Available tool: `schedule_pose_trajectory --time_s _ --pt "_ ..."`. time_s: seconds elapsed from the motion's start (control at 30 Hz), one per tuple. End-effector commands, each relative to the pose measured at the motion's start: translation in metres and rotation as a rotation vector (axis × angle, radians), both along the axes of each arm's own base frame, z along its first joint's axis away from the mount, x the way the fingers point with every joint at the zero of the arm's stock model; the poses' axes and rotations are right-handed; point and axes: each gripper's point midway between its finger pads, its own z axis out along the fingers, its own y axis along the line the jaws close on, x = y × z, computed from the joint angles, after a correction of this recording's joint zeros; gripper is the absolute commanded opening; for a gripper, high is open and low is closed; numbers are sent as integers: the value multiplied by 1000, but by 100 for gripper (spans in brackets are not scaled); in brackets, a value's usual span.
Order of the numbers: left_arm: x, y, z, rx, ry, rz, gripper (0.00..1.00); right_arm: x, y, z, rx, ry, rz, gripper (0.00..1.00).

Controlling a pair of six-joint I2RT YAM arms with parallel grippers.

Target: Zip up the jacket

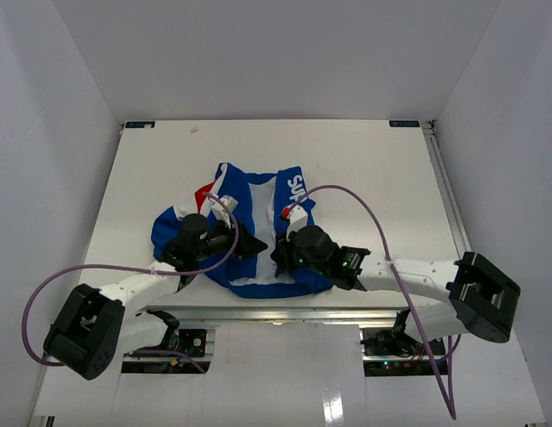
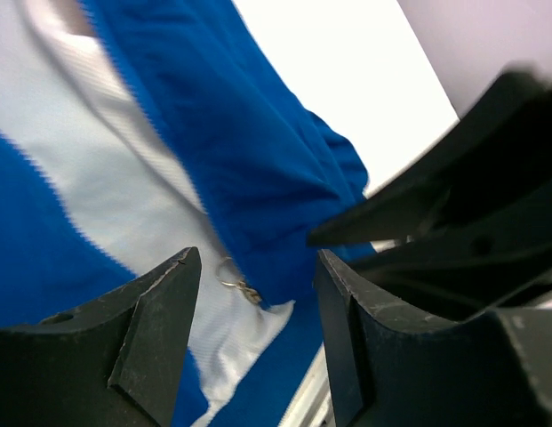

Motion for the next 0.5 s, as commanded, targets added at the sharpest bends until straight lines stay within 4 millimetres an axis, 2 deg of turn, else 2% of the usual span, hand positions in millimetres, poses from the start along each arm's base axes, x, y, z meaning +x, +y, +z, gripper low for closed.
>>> schedule_pose_trajectory --time_s 0.0,0.1,0.23,0.33,0.47 --pt "13 18 8 10 -25 97 65 1 -11 -15 -54 28 -97 35" --pt "12 19 8 6 -18 102 66 -1 -42 -37 -99 32 -187 37" --pt "10 13 7 -1 1 59 66 -5 -70 -52 -163 28 -243 46" --pt "10 10 4 -5 8 44 66 -6 -78 -58 -179 27 -251 48" --pt "6 7 3 -15 10 12 66 -12 -76 -66 -177 36 -222 49"
